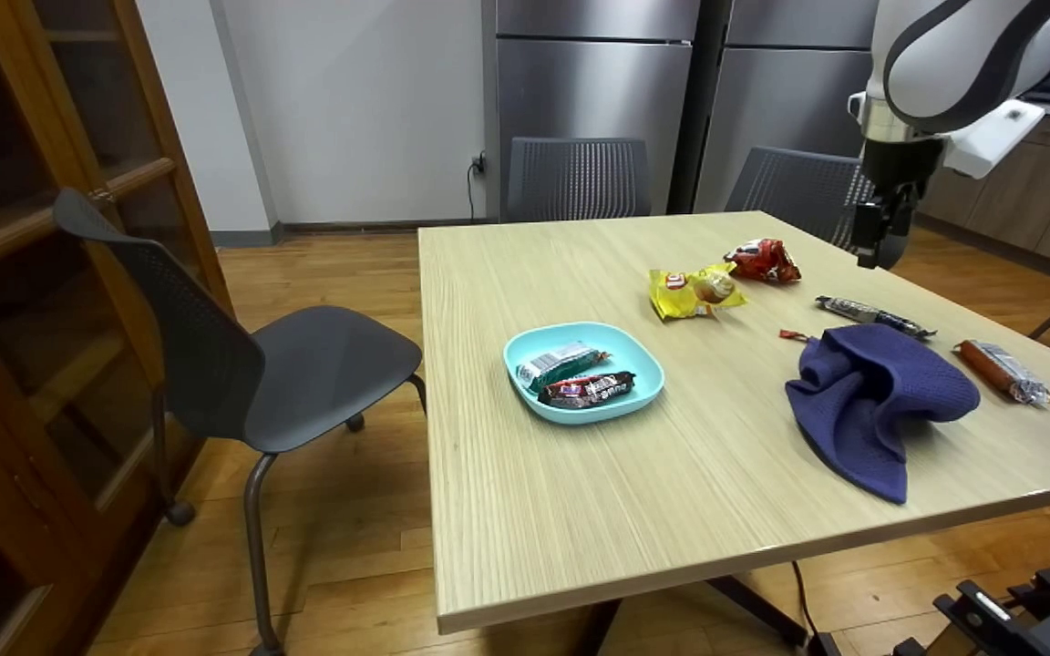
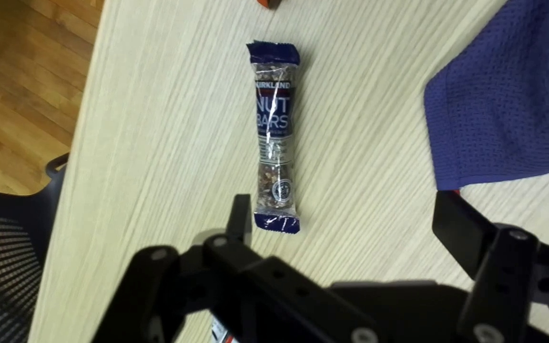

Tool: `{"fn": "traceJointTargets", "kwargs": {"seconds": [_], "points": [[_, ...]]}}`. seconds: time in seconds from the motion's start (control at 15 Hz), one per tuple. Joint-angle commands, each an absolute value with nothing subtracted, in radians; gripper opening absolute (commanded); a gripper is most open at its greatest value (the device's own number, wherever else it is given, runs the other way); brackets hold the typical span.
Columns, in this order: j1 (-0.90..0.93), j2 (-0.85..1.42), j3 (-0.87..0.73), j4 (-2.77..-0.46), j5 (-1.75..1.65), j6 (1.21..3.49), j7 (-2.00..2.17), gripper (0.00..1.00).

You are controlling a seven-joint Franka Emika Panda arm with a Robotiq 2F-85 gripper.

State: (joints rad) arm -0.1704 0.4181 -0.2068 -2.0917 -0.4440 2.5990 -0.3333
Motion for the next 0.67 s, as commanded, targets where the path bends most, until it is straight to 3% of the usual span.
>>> {"fn": "traceJointTargets", "kwargs": {"seconds": [0.0,0.27,0.6], "points": [[-0.279,0.494,-0.119,-2.004,-0.291,2.584,-0.517,1.0],[-0.37,0.57,-0.055,-1.918,-0.171,2.557,-0.676,1.0],[-0.371,0.665,-0.086,-1.835,-0.212,2.563,-0.748,1.0]]}}
